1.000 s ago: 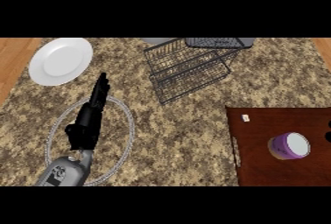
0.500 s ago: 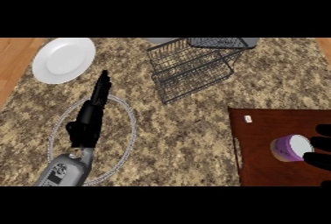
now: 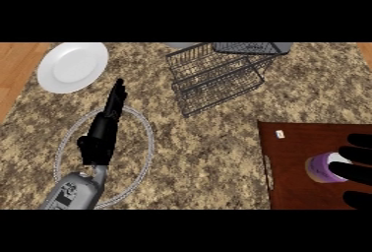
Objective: Pick the can from the tray and place it in the tiered basket
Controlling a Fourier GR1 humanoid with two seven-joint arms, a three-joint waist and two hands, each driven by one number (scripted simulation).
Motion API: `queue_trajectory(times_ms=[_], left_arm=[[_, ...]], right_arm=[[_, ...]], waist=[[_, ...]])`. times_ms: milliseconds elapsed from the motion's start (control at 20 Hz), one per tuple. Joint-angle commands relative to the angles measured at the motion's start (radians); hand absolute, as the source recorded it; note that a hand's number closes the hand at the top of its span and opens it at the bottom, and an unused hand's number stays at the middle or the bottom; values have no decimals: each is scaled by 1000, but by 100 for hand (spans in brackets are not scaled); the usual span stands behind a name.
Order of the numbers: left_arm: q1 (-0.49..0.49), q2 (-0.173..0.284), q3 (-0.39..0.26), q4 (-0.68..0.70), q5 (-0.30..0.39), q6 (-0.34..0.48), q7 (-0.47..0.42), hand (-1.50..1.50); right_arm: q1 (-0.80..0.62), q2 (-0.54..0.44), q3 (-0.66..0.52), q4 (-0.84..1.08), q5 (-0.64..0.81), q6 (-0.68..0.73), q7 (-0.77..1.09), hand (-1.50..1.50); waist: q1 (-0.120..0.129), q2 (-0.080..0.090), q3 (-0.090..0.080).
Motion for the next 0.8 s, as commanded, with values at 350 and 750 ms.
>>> queue_trajectory(times_ms=[350,750], left_arm=[[-3,1,10,2,4,-11,8,0],[-13,-11,5,11,-9,-8,-6,0]], right_arm=[[66,-61,107,79,172,20,-235,-150],[89,-115,243,161,326,-156,-401,-150]], waist=[[-5,4,1],[7,3,-2]])
